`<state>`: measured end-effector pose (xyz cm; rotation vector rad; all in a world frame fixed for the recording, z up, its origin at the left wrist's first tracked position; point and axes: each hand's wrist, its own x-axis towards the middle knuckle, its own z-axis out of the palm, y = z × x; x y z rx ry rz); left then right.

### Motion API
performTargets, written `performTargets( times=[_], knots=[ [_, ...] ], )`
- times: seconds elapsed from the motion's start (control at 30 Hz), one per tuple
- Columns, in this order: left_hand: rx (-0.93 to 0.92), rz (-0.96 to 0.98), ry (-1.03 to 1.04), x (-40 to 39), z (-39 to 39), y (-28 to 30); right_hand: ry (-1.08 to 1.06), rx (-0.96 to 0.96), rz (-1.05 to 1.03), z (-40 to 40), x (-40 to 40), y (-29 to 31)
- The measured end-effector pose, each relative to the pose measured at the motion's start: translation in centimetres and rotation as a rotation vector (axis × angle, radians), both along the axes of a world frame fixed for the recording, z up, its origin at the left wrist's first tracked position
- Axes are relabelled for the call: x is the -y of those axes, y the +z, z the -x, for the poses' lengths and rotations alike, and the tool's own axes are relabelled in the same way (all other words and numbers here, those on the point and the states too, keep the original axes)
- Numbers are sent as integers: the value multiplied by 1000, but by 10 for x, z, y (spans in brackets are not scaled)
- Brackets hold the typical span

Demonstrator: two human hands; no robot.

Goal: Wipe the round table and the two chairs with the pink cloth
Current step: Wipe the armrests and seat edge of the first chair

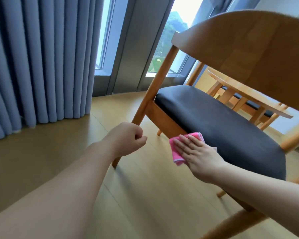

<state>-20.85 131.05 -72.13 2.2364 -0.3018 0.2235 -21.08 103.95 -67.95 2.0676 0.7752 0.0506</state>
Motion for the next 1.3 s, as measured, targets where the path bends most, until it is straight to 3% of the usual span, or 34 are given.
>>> performTargets(
  times=[0.37, 0.57, 0.8, 1.03, 1.3],
  knots=[
    [23, 75, 115, -43, 8, 20, -66, 122, -74, -103, -127, -2],
    [20, 40, 112, -49, 10, 20, -74, 113, -93, -118, -143, -7],
    [36, 21, 95, -27, 7, 23, -82, 11, -167, -91, -108, -3],
    [108, -102, -30, 23, 7, 29, -38, -33, -136, -16, -30, -1],
    [287, -250, -320, 120, 24, 56, -172, -143, -134, 88, 98, 3]
  ],
)
